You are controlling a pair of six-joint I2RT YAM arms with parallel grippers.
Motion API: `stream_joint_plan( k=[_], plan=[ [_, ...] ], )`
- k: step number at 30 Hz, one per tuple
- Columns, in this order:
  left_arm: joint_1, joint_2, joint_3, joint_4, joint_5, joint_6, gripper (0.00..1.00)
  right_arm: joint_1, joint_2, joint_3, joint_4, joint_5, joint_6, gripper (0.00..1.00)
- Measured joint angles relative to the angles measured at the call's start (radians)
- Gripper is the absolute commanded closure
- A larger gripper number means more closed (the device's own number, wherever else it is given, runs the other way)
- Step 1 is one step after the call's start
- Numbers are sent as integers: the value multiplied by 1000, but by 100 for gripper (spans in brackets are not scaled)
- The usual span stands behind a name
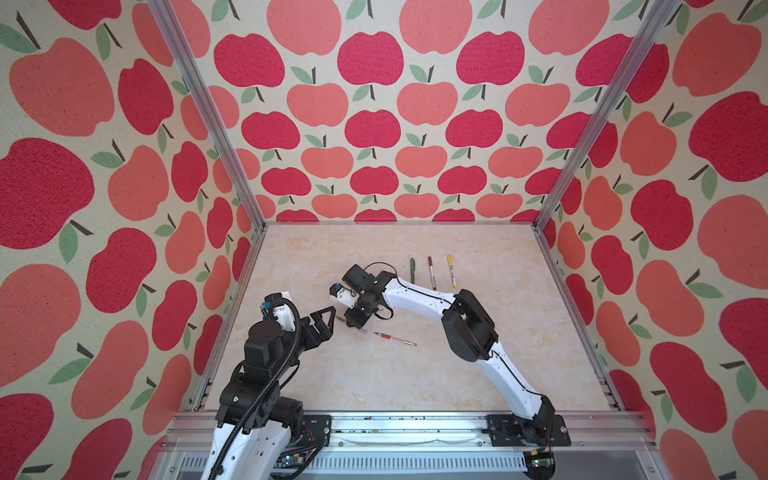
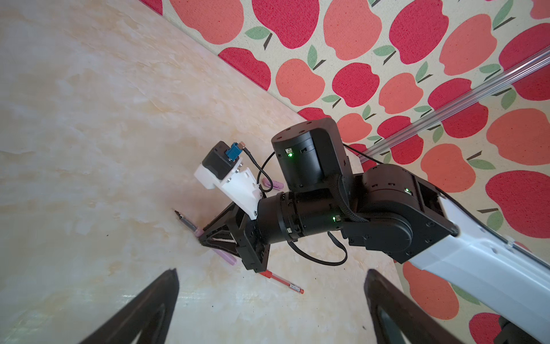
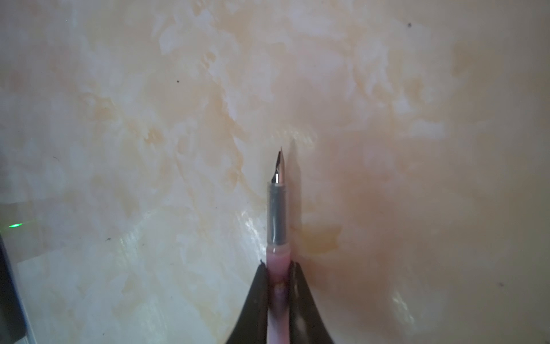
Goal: Insert the pens into the pen caps
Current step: 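Close right gripper on the pink fountain pen and lift it, then carry the pink pen with right gripper toward left gripper while left gripper approaches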
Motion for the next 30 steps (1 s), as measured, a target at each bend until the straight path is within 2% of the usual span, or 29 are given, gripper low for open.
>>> stream_joint_plan(
  k=[9, 16, 23, 30],
  plan=[
    [3, 51, 0, 92, 120, 23, 1, -110, -232, -254, 254, -126, 191, 86],
    [18, 179, 0, 214, 293, 19, 1, -181, -417, -423, 437, -182, 318, 86],
    [23, 330, 0, 371, 476, 5, 2, -222, -584, -529, 505, -187, 400, 86],
    [23, 441, 0, 529, 587, -36, 7, -227, -701, -591, 533, -184, 460, 86]
  ],
)
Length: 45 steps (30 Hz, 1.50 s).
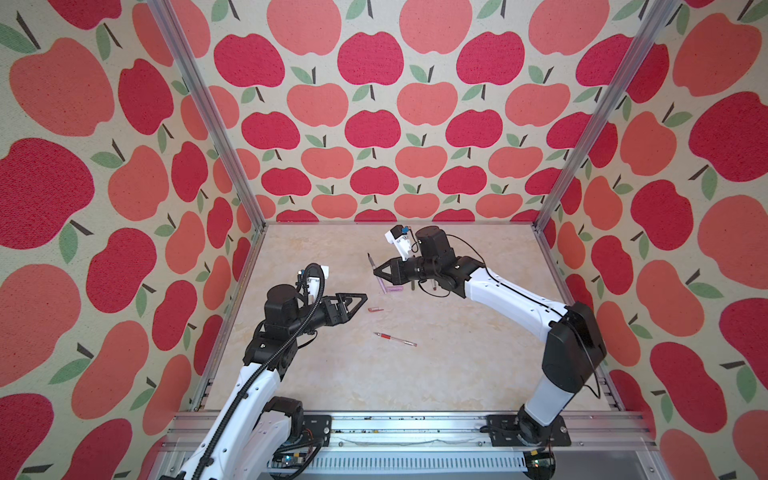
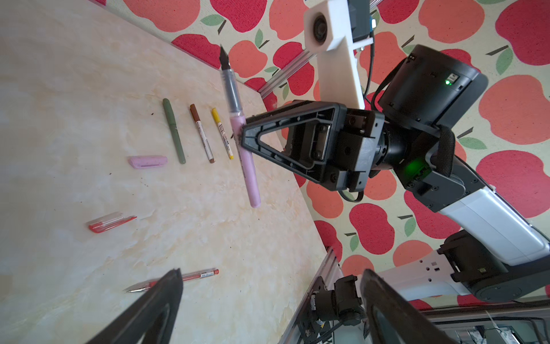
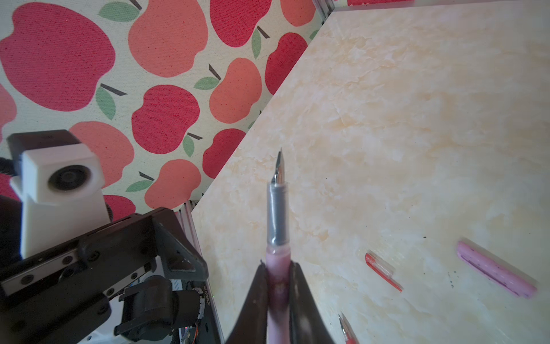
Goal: Insert the pens into the pen caps
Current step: 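Carry the pink pen with right gripper toward left gripper while left gripper approaches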
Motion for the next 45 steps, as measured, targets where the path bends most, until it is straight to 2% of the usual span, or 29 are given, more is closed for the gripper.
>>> stream_joint_plan(
  k=[8, 21, 34, 43, 45],
  plan=[
    [-15, 89, -3, 190, 47, -66, 8, 0, -48, -37, 23, -1, 63, 86],
    [-49, 215, -12, 358, 49, -143, 11, 6, -50, -61, 103, -19, 145, 86],
    [-89, 304, -12, 505, 51, -237, 30, 23, -54, -70, 171, -46, 189, 86],
    [-100, 332, -12, 562, 51, -267, 47, 25, -72, -78, 193, -53, 198, 85],
    [-103, 336, -12, 574, 51, -272, 48, 25, -76, -82, 195, -53, 200, 85]
  ],
)
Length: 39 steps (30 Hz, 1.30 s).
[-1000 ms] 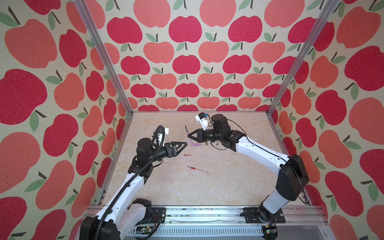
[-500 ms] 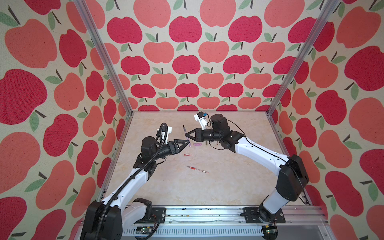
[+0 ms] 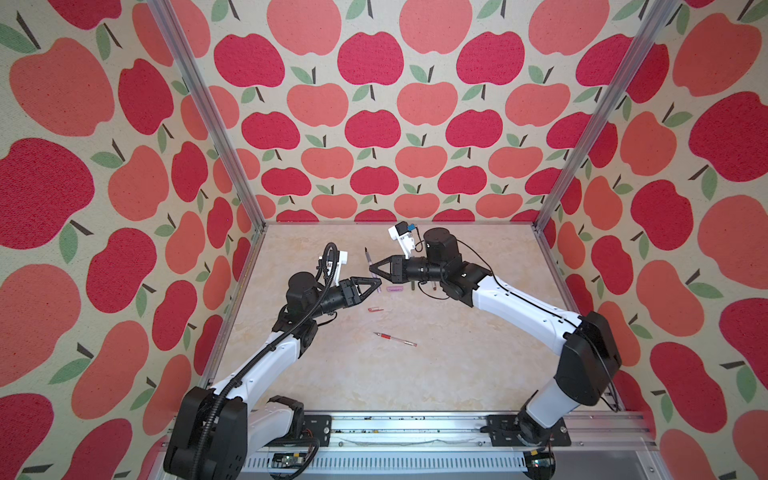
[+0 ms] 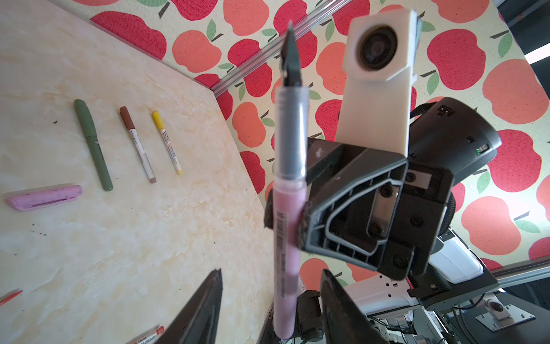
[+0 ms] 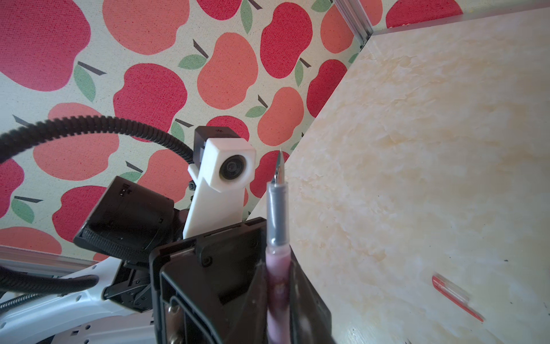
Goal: Insert the pens into the pen caps
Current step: 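Carry the pink pen with right gripper toward left gripper while left gripper approaches, then close left gripper on the pink pen body below the right gripper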
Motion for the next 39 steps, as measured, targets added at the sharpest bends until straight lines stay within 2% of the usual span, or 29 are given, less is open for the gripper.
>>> stream_joint_plan(
  k=[4, 8, 25, 29, 33, 39],
  plan=[
    [-4, 9, 0, 26, -2, -17, 50, 4, -3, -6, 4, -5, 0, 85],
    [-6, 16, 0, 43, -3, -31, 57, 7, -3, -7, 13, -7, 0, 85],
    [-15, 12, 0, 55, -4, -29, 99, 13, -13, -24, 19, -6, -1, 82],
    [-14, -8, 0, 15, -18, -2, 100, 13, -21, -24, 10, -4, -13, 78],
    [-10, -34, 0, -47, -29, 38, 100, 13, -44, -24, -6, 2, -36, 67],
    [13, -105, 0, -214, -41, 132, 100, 1, -97, -18, -87, 50, -101, 58]
  ],
)
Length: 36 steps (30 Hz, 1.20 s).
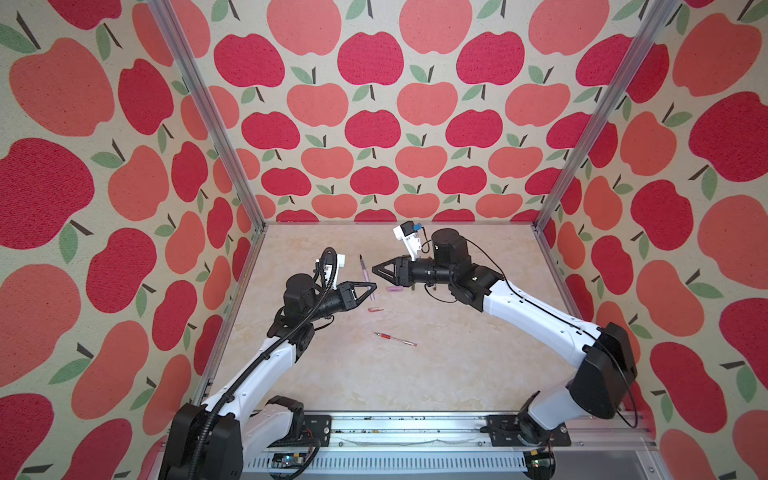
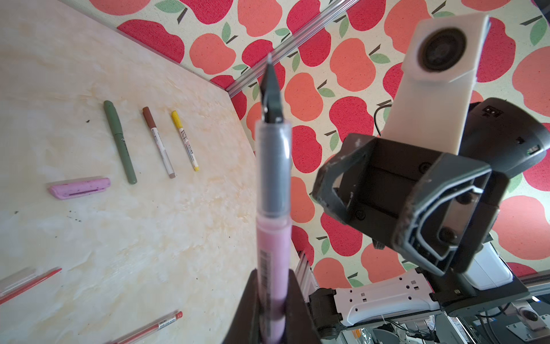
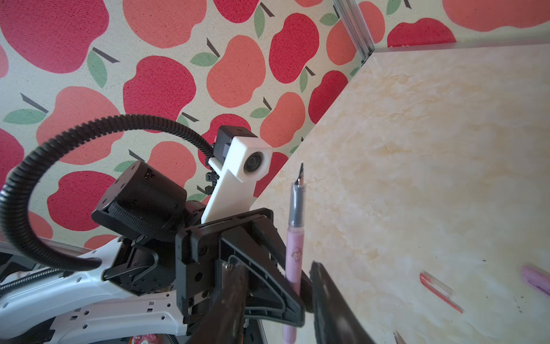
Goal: Insert the pens into the pen caps
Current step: 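Close left gripper on the pink pen body below the right gripper, then open right gripper and move it to the pink cap while left holds pen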
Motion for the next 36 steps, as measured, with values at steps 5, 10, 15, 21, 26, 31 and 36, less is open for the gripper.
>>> stream_joint_plan(
  k=[5, 10, 15, 21, 26, 31, 36],
  plan=[
    [2, -87, 13, -232, -29, 136, 100, -32, 27, 89, -218, 115, -132, 52],
    [2, -153, 23, -404, -56, 236, 100, -47, 181, 245, -427, 200, -319, 49],
    [2, -165, 23, -481, -57, 277, 100, -47, 388, 386, -587, 261, -475, 47],
    [2, -165, -2, -502, -60, 280, 100, -47, 593, 541, -710, 323, -579, 46],
    [2, -165, -44, -489, -81, 270, 100, -47, 699, 655, -771, 366, -635, 46],
    [2, -140, -92, -418, -87, 233, 100, -51, 779, 755, -811, 401, -669, 44],
    [1, -80, -98, -361, -86, 211, 100, -68, 842, 813, -837, 400, -680, 43]
  ],
)
